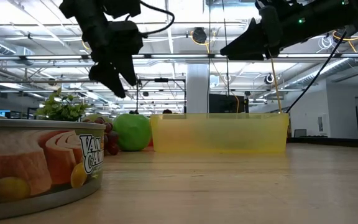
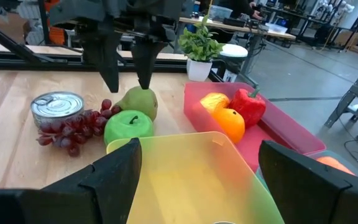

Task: Pick & Place Food Item
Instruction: Put the green apple into the red bin

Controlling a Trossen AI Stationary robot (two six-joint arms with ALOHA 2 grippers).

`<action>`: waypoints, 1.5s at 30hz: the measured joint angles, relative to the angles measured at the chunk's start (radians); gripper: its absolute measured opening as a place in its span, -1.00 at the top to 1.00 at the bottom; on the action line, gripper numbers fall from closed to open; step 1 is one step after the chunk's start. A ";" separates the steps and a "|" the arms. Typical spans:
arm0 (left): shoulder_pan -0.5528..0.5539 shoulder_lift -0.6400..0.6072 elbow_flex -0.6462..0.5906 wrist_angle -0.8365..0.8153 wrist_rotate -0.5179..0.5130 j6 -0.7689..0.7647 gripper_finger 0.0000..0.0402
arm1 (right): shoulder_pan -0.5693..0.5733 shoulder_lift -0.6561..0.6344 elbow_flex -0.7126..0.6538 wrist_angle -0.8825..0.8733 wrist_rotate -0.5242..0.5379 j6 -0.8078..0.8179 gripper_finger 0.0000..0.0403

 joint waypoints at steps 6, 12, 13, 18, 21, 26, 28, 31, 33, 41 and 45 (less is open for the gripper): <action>0.001 0.007 0.000 0.009 0.012 -0.001 -0.64 | 0.000 0.000 0.000 0.000 0.000 0.006 -0.53; 0.002 0.007 0.000 0.014 0.012 0.040 -0.73 | 0.000 0.000 0.000 0.000 0.000 0.006 -0.53; 0.002 0.007 0.000 0.014 0.012 0.044 -0.75 | 0.000 0.000 0.000 0.000 0.000 0.006 -0.53; -0.004 0.020 0.000 0.015 -0.033 0.047 -0.78 | 0.000 0.000 0.000 0.000 -0.001 0.006 -0.53; -0.009 0.038 0.000 0.021 -0.040 0.043 -0.77 | 0.000 0.000 0.000 0.000 -0.001 0.006 -0.53; -0.023 0.071 0.000 0.018 -0.059 0.059 -0.79 | 0.000 0.000 0.000 0.000 -0.001 0.006 -0.53; -0.024 0.081 0.000 0.005 -0.059 0.063 -0.79 | 0.000 0.000 0.000 0.000 -0.001 0.006 -0.53; -0.024 0.098 0.000 0.009 -0.059 0.063 -0.80 | 0.000 0.000 0.000 0.000 -0.001 0.006 -0.53; -0.024 0.113 0.000 0.018 -0.060 0.063 -0.80 | 0.000 0.000 0.000 0.000 -0.001 0.006 -0.53; -0.024 0.194 0.001 0.036 -0.055 0.064 -0.80 | 0.000 0.000 0.000 0.000 -0.001 0.006 -0.53; -0.026 0.223 0.002 0.040 -0.050 0.070 -0.80 | 0.000 0.000 0.000 0.000 -0.001 0.006 -0.53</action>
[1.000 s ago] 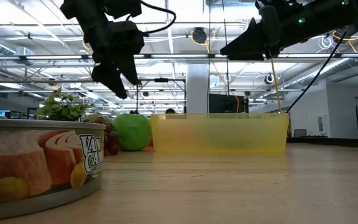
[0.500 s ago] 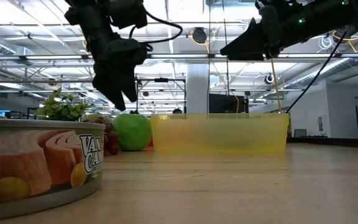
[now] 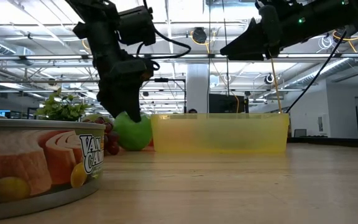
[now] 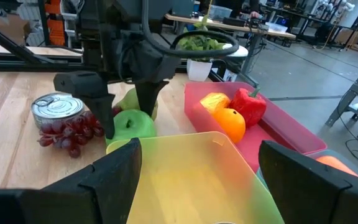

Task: Pick & Place Food Item
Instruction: Put the green apple into the red bin

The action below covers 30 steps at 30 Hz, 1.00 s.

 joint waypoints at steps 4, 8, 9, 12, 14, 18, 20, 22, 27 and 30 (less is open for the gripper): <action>-0.001 0.001 0.000 0.001 -0.003 0.000 -0.80 | 0.000 0.000 0.000 0.000 0.000 0.000 -0.53; -0.001 0.001 0.000 0.001 -0.006 0.001 -0.80 | 0.000 0.000 0.000 0.000 0.000 0.000 -0.53; -0.001 0.002 0.000 0.000 -0.007 0.002 -0.80 | 0.000 0.000 0.000 0.000 0.000 0.000 -0.53; -0.001 0.001 0.000 -0.001 -0.003 0.024 -0.80 | 0.000 0.000 0.000 0.000 0.000 0.000 -0.53; 0.000 -0.011 -0.002 -0.007 0.010 0.035 -0.80 | 0.000 0.000 0.000 0.000 0.000 0.000 -0.53; 0.003 -0.052 -0.004 -0.013 0.015 0.033 -0.80 | 0.000 0.000 0.000 0.000 0.000 0.000 -0.53; 0.006 -0.077 -0.003 -0.009 0.014 0.033 -0.80 | 0.000 0.000 0.000 0.000 0.000 0.000 -0.53; 0.006 -0.091 -0.003 -0.014 -0.007 0.033 -0.80 | 0.000 0.000 0.000 0.000 0.000 0.000 -0.53; 0.008 -0.097 -0.003 -0.016 -0.044 0.029 -0.80 | 0.000 0.000 0.000 0.000 0.000 0.000 -0.53; 0.007 -0.097 -0.003 -0.015 -0.039 0.030 -0.80 | 0.000 0.000 0.000 0.000 0.000 0.000 -0.53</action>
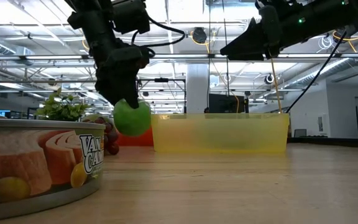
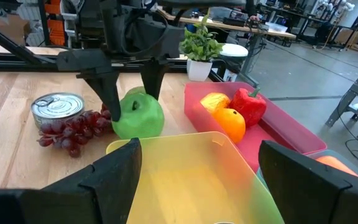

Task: Pick & Place Food Item
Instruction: Put the green apple into the red bin

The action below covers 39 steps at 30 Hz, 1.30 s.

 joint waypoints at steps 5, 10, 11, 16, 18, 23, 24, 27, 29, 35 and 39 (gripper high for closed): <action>0.018 -0.017 0.001 -0.007 0.006 0.000 -0.80 | 0.000 0.000 0.000 0.000 0.000 0.003 -0.53; 0.067 -0.022 0.001 -0.013 0.064 -0.010 -0.80 | 0.000 0.000 0.000 0.003 0.000 0.003 -0.53; 0.079 -0.023 0.002 -0.008 0.081 -0.014 -0.80 | 0.000 0.000 0.000 0.004 0.000 0.003 -0.53; 0.132 -0.022 0.006 -0.013 0.141 -0.017 -0.79 | 0.000 0.000 0.000 0.004 0.000 0.003 -0.53; 0.147 -0.022 0.017 -0.018 0.146 -0.001 -0.79 | 0.000 0.000 0.000 0.004 0.000 0.003 -0.53; 0.172 -0.022 0.095 -0.033 0.155 0.041 -0.79 | 0.000 0.000 0.000 0.004 0.000 0.003 -0.53; 0.177 -0.022 0.120 -0.041 0.157 0.051 -0.79 | 0.000 0.000 0.000 0.004 0.000 0.003 -0.53; 0.197 -0.022 0.204 -0.072 0.155 0.088 -0.79 | 0.000 0.000 0.000 0.004 0.000 0.003 -0.53; 0.216 -0.022 0.260 -0.080 0.153 0.112 -0.79 | 0.000 0.000 0.000 0.004 0.000 0.003 -0.53; 0.302 -0.017 0.392 -0.094 0.153 0.173 -0.79 | 0.000 0.000 0.000 0.004 0.000 0.003 -0.53; 0.379 -0.014 0.413 -0.086 0.152 0.190 -0.79 | 0.000 0.000 0.000 0.004 0.000 0.003 -0.53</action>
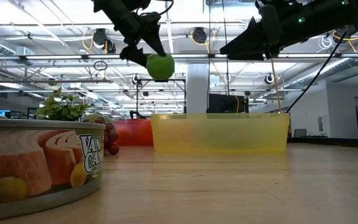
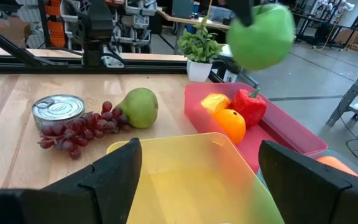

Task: Pick & Place Food Item
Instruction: Put the green apple into the red bin

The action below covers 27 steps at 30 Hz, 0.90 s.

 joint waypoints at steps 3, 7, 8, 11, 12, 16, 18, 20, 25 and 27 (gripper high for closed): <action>0.064 0.009 0.000 0.024 0.000 -0.001 -0.79 | -0.001 0.000 0.000 0.000 0.000 0.000 -0.53; 0.129 0.051 0.000 0.058 0.001 -0.024 -0.79 | -0.001 0.000 0.000 0.002 0.000 -0.003 -0.53; 0.141 0.067 0.000 0.057 0.011 -0.026 -0.79 | -0.001 0.000 0.000 0.004 0.000 -0.005 -0.53; 0.168 0.124 0.000 0.094 0.052 -0.026 -0.79 | -0.001 0.000 0.000 0.004 0.000 -0.009 -0.53; 0.175 0.141 0.000 0.103 0.058 -0.026 -0.79 | -0.001 0.000 0.000 0.004 0.000 -0.009 -0.53; 0.206 0.210 0.000 0.144 0.069 -0.027 -0.79 | -0.001 0.000 0.000 0.004 0.000 -0.011 -0.53; 0.225 0.241 0.000 0.149 0.097 -0.030 -0.79 | -0.001 0.000 0.000 0.004 0.000 -0.011 -0.53; 0.239 0.271 0.000 0.154 0.134 -0.046 -0.79 | -0.001 0.000 0.000 0.004 0.000 -0.011 -0.53; 0.252 0.336 0.000 0.149 0.168 -0.068 -0.79 | -0.001 0.000 0.000 0.004 0.000 -0.012 -0.53; 0.254 0.353 0.000 0.149 0.173 -0.072 -0.79 | -0.001 0.000 0.000 0.004 0.000 -0.012 -0.53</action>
